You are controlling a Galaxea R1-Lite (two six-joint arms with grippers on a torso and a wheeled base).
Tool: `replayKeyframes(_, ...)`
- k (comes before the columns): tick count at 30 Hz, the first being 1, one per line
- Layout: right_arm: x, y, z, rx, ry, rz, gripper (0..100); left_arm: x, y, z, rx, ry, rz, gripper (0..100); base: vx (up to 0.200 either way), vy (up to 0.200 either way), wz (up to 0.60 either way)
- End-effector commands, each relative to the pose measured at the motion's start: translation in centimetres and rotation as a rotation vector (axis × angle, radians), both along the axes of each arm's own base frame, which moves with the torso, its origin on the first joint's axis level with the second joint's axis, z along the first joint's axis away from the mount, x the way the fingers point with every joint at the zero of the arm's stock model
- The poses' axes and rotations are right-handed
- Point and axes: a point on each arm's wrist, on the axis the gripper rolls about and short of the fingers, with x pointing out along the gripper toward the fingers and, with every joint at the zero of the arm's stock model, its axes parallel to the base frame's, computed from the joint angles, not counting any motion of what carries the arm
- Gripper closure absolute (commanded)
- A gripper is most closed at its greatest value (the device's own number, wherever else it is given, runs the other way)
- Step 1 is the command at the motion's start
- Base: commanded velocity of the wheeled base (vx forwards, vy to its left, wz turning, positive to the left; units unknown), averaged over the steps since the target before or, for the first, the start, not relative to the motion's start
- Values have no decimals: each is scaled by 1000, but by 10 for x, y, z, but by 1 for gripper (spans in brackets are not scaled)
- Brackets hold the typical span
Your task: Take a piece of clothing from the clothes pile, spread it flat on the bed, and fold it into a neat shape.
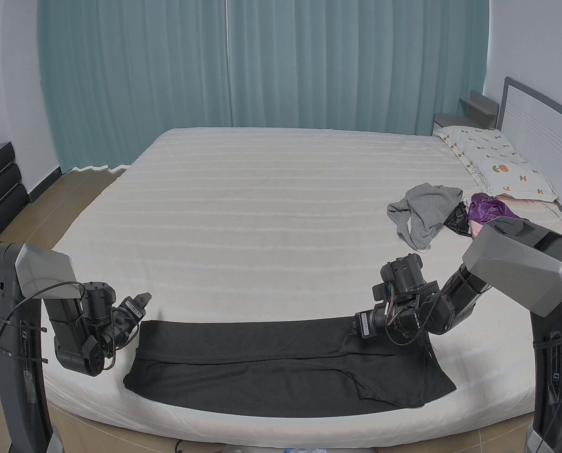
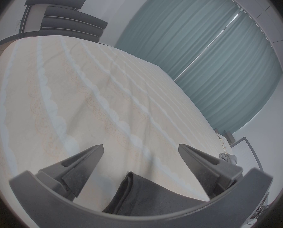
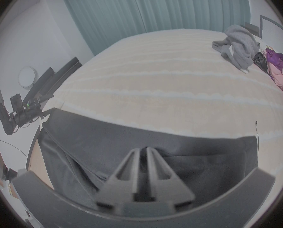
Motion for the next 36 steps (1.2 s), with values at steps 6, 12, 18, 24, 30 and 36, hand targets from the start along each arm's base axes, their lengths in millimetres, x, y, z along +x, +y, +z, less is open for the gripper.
replayKeyframes(6, 2, 9, 7, -13, -46, 10, 100, 0, 0, 0, 1, 0, 0, 0, 0, 0, 0)
replayKeyframes(12, 4, 23, 10, -12, -106, 17, 100, 0, 0, 0, 1, 0, 0, 0, 0, 0, 0)
replayKeyframes(18, 4, 29, 2, -28, -100, 19, 100, 0, 0, 0, 1, 0, 0, 0, 0, 0, 0)
replayKeyframes(24, 4, 32, 2, -23, -104, 13, 0, 0, 0, 0, 1, 0, 0, 0, 0, 0, 0)
replayKeyframes(30, 9, 25, 24, 79, -120, -82, 0, 0, 0, -1, 1, 1, 0, 0, 0, 0, 0)
replayKeyframes(36, 9, -13, 37, 148, -78, -204, 0, 0, 0, -1, 1, 1, 0, 0, 0, 0, 0)
